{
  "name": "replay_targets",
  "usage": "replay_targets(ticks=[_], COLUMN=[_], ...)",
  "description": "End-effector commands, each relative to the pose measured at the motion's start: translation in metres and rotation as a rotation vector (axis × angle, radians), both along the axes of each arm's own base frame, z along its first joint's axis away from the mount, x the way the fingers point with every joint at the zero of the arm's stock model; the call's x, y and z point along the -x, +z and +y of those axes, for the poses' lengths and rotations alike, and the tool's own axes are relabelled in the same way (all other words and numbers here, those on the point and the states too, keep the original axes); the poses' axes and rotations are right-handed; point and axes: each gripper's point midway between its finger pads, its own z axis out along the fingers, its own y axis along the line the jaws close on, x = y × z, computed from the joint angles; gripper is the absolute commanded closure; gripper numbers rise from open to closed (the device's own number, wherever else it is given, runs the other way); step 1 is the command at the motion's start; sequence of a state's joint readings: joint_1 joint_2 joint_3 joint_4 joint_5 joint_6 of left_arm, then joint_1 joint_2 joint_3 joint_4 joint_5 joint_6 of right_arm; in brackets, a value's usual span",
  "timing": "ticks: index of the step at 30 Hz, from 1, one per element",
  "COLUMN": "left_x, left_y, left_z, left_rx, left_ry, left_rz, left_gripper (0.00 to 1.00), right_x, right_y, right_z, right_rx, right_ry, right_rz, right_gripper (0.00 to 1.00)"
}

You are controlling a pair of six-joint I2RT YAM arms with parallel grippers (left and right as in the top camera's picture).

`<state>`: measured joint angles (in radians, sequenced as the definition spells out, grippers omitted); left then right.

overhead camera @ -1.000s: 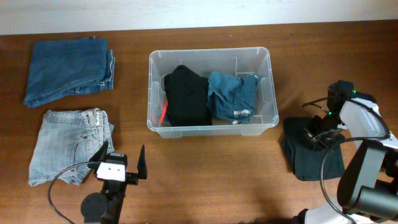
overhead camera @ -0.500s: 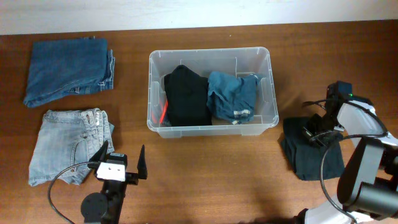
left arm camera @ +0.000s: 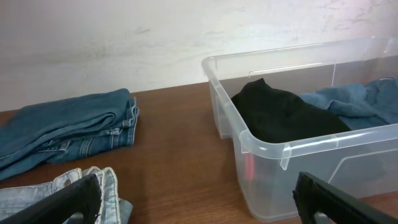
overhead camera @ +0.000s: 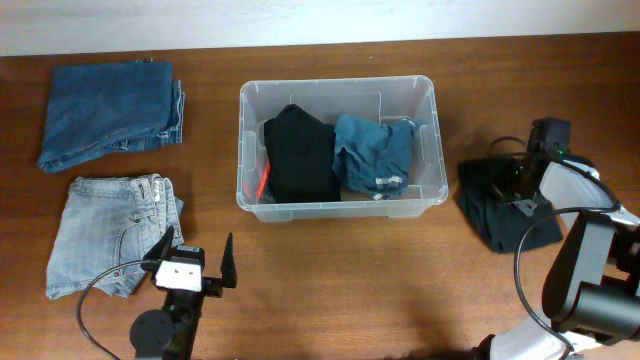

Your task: Pack container

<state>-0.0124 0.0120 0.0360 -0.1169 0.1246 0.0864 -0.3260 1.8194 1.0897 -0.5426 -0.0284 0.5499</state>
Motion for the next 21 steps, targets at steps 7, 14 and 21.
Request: replay_targets(ticks=[7,14,21], left_x=[0.000,0.000,0.000], left_y=[-0.001,-0.001,-0.001], left_z=[-0.001,-0.001,-0.001], left_rx=[-0.008,-0.008,-0.008], left_ry=[-0.010,-0.010,-0.010], left_rz=[-0.001,-0.001,-0.001], left_gripper=[0.00,0.01,0.01], right_x=[-0.043,-0.062,-0.003], right_y=[0.006,0.067,0.141], right_z=[0.010,0.002,-0.042], right_rx=[-0.058,-0.087,-0.143], right_ry=[0.104,0.185,0.018], right_rz=[-0.179,-0.180,-0.038], right_gripper=[0.81,0.66,0.34])
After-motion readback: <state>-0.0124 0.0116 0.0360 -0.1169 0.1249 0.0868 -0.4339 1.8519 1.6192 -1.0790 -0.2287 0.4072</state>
